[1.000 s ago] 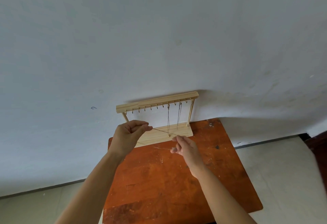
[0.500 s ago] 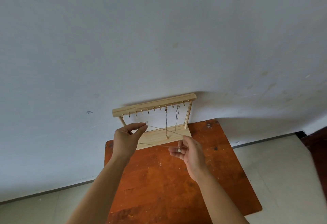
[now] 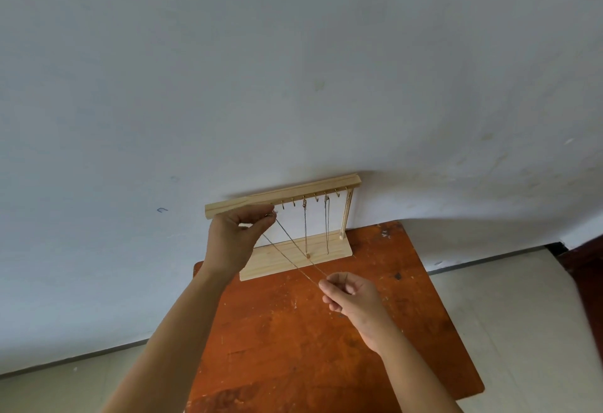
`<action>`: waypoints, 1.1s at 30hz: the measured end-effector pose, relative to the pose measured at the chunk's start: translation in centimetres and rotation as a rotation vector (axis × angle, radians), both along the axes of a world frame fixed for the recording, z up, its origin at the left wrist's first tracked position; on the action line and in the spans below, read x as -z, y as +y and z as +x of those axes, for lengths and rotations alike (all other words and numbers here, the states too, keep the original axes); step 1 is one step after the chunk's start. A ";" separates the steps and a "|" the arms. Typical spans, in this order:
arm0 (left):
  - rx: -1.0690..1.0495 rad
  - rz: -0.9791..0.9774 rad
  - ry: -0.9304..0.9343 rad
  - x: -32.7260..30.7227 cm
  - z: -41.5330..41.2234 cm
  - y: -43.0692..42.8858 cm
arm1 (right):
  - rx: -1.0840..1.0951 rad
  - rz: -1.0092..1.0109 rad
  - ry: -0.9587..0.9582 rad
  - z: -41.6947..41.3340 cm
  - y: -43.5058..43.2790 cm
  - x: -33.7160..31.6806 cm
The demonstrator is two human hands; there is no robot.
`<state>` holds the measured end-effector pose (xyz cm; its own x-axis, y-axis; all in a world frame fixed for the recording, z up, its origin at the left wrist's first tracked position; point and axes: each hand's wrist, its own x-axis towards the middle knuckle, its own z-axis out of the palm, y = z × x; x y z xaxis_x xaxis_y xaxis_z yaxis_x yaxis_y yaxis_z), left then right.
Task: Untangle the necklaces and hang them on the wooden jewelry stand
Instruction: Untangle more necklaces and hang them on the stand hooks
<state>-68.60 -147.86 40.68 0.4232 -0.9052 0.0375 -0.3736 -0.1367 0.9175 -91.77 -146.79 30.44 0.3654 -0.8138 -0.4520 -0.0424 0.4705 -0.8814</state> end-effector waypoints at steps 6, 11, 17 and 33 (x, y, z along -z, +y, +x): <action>-0.072 -0.045 0.103 -0.7 0.4 -0.5 | 0.027 0.040 -0.043 -0.7 0.4 0.5; -0.055 -0.025 0.197 -0.5 0.3 -1.2 | -0.003 0.014 -0.035 -0.7 0.5 0.8; 0.046 0.022 -0.063 -0.9 0.1 -3.0 | -0.034 -0.022 0.048 0.0 0.7 1.8; 0.110 0.129 -0.424 0.3 0.5 -5.5 | -0.006 -0.045 0.280 1.9 -0.3 5.2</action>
<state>-68.10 -153.38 40.34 0.2960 -0.9525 0.0708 -0.7312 -0.1783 0.6584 -89.86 -147.08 25.21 0.2357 -0.8338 -0.4992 -0.2900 0.4299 -0.8550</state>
